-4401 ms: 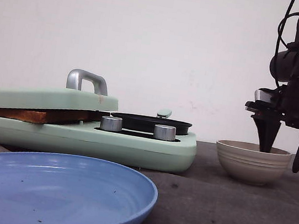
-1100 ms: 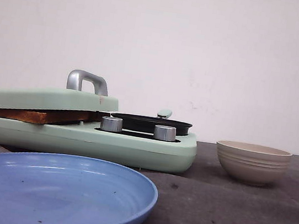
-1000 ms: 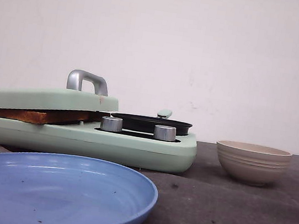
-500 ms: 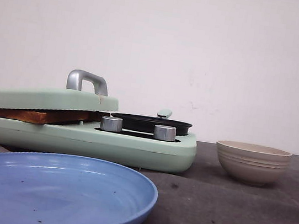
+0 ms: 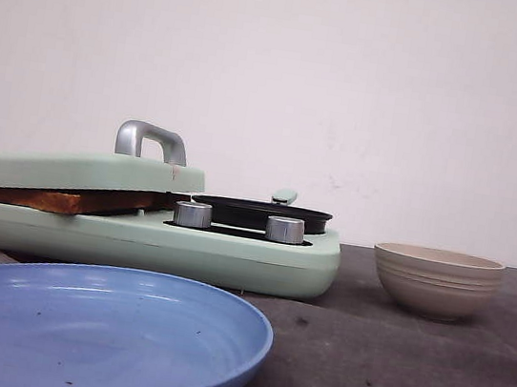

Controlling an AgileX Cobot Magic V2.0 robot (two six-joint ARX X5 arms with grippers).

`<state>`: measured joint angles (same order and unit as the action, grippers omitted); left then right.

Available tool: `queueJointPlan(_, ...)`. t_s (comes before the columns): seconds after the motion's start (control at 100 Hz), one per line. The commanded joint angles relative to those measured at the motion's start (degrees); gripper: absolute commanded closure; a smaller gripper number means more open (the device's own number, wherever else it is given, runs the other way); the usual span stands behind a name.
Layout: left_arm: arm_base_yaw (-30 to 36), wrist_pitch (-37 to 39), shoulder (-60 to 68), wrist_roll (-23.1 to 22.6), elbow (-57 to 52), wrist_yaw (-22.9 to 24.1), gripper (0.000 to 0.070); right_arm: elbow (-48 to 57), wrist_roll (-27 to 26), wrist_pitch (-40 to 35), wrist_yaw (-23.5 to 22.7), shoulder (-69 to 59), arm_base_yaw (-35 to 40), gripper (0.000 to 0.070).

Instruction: Make breakfast with bread and shrimp

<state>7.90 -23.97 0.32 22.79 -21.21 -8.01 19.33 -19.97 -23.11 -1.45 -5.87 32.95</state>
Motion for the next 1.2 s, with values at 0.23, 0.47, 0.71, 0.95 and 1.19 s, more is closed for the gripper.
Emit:
queueJointPlan(0.23,-6.0,15.4,-0.1,-22.8,13.4,7.9,0.0700,-0.1,-0.6,0.6,0.0,0.1,0.4,0.0700)
queueJointPlan(0.47,-7.4,12.9,-0.1,-19.4,20.4,6.3,0.0700,0.0,-0.6,0.6,0.0,0.1,0.4,0.0700)
queueJointPlan(0.71,-7.4,13.1,-0.2,-18.9,20.4,8.9,0.0700,0.0,-0.6,0.7,0.0,0.1,0.4,0.0700)
queueJointPlan(0.95,-7.4,13.2,0.0,-18.9,20.4,8.1,0.0700,0.0,-0.6,0.8,-0.1,0.1,0.4,0.0700)
queueJointPlan(1.19,-7.4,13.2,0.0,-18.9,20.4,8.1,0.0700,0.0,-0.6,0.7,0.0,0.1,0.4,0.0700)
